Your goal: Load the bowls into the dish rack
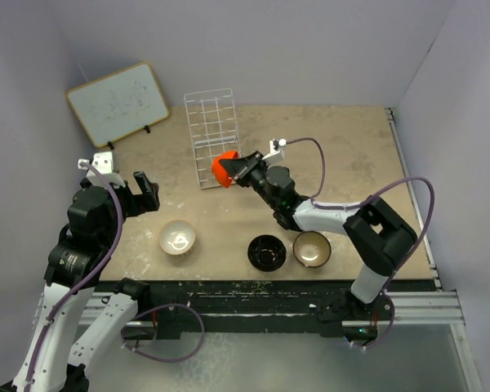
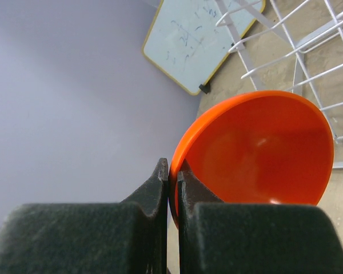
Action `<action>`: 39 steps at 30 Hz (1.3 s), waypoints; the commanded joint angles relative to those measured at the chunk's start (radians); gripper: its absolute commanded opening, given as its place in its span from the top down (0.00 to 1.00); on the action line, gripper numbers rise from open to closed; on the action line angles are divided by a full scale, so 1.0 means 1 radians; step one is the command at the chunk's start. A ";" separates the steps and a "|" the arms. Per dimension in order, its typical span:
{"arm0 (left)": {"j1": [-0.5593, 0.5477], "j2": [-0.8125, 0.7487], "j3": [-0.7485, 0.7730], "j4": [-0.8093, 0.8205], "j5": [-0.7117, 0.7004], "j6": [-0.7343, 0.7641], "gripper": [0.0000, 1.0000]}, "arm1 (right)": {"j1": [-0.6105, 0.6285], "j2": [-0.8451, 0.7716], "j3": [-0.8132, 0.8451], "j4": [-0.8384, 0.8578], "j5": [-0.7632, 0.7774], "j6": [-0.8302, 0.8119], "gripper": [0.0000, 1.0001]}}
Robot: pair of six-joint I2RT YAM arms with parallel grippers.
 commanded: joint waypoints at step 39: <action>0.007 -0.014 -0.022 0.011 -0.008 0.054 0.01 | -0.093 0.371 0.253 0.087 0.118 0.291 1.00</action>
